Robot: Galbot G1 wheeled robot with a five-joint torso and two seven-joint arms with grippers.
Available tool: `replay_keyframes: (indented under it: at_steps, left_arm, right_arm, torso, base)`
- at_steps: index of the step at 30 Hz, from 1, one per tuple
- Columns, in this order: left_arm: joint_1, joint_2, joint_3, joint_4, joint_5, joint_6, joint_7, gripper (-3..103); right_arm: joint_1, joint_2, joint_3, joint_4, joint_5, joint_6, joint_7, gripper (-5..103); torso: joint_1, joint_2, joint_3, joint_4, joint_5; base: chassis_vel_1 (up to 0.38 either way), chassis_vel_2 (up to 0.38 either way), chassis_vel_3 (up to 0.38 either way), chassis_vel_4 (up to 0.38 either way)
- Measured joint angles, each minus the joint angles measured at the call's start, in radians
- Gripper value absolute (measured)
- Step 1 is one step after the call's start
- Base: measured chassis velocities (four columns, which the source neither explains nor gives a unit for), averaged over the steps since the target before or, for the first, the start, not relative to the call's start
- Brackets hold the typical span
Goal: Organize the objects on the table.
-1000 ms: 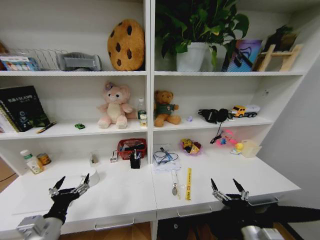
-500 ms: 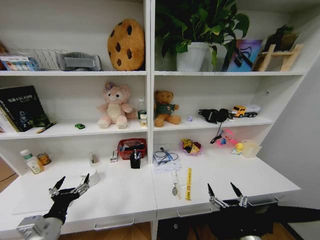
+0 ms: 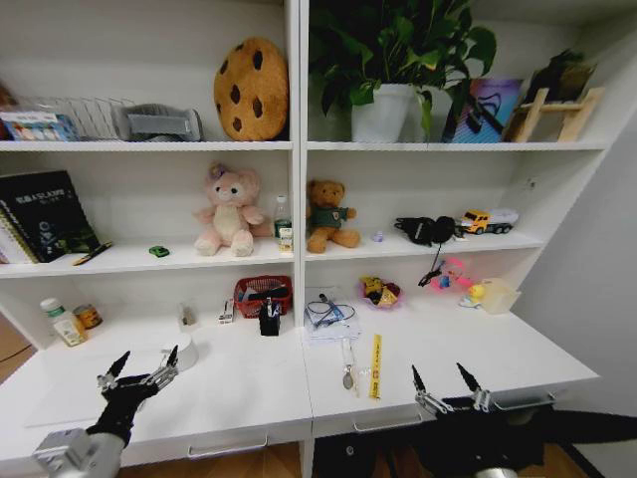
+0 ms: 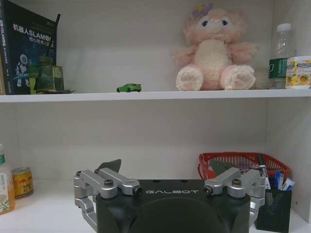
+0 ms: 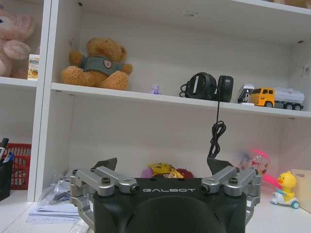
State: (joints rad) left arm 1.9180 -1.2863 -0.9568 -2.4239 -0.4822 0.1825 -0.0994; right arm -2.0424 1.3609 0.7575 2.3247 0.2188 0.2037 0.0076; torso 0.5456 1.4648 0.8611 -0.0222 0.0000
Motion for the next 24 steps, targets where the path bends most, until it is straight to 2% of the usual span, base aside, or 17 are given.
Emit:
replay_keyframes:
  at_steps: [12, 24]
  left_arm:
    - [0.0, 0.0, 0.0, 0.0, 0.0, 0.0, 0.0, 100]
    - [0.0, 0.0, 0.0, 0.0, 0.0, 0.0, 0.001, 100]
  right_arm:
    - [0.001, 0.0, 0.0, -0.001, 0.001, -0.001, 0.0, 100]
    - [0.001, -0.001, 0.0, -0.002, 0.002, -0.002, 0.0, 100]
  torso:
    - [0.0, 0.0, 0.0, -0.0002, 0.0001]
    - [0.0, 0.0, 0.0, -0.0001, -0.0001]
  base:
    - [0.008, 0.009, -0.006, -0.005]
    - [0.153, 0.162, -0.165, -0.155]
